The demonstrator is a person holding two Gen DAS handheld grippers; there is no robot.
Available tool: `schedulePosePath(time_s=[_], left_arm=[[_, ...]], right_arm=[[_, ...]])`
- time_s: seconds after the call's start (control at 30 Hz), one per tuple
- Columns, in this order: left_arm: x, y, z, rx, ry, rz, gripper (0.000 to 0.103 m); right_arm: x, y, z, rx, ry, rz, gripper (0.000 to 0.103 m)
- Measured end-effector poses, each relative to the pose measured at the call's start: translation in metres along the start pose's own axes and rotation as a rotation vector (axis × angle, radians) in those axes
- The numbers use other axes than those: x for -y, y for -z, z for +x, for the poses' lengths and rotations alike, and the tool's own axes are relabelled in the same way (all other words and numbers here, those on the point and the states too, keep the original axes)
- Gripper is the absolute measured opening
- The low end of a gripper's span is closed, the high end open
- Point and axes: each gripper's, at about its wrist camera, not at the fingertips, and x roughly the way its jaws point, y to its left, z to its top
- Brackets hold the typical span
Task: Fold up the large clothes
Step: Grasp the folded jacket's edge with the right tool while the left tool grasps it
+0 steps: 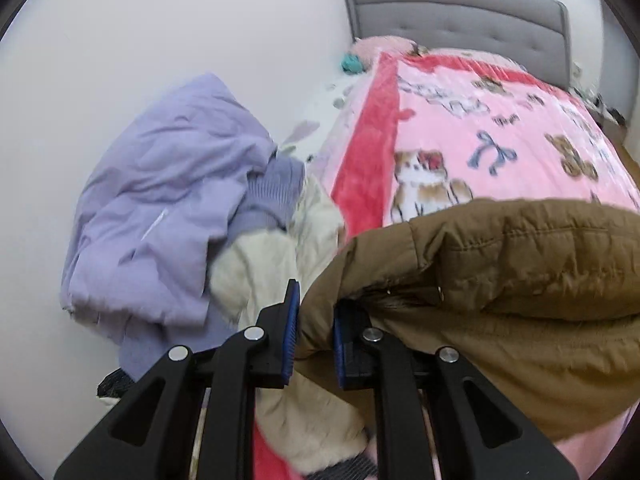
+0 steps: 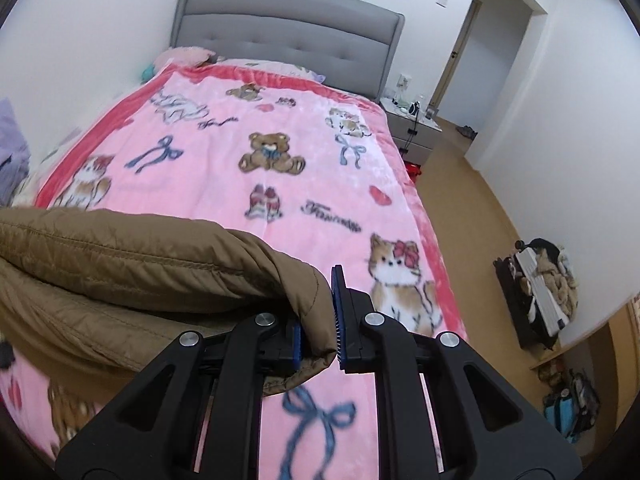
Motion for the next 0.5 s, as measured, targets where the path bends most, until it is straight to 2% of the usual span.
schedulePosePath(time_s=[0.17,0.23,0.33,0.4,0.5], left_arm=[[0.022,-0.025,0.033,-0.009,-0.057,-0.015,0.015],[0.037,-0.031,0.062,-0.041,-0.108,0.033,0.015],[0.054,-0.040,0.098,-0.078,-0.146,0.076,0.015],[0.069,-0.049,0.124,-0.098,-0.175,0.108,0.015],[0.093,-0.059,0.156,-0.127,-0.221,0.191,0.015]], right_arm=[[-0.008,-0.022,0.073,-0.038,-0.051,0.048,0.011],[-0.014,-0.027,0.104,-0.070,-0.083,0.051,0.011],[-0.025,-0.035,0.157,-0.131,-0.110,0.051,0.012],[-0.032,-0.042,0.191,-0.175,-0.114,0.054,0.019],[-0.045,-0.047,0.229,-0.236,-0.115,0.028,0.018]])
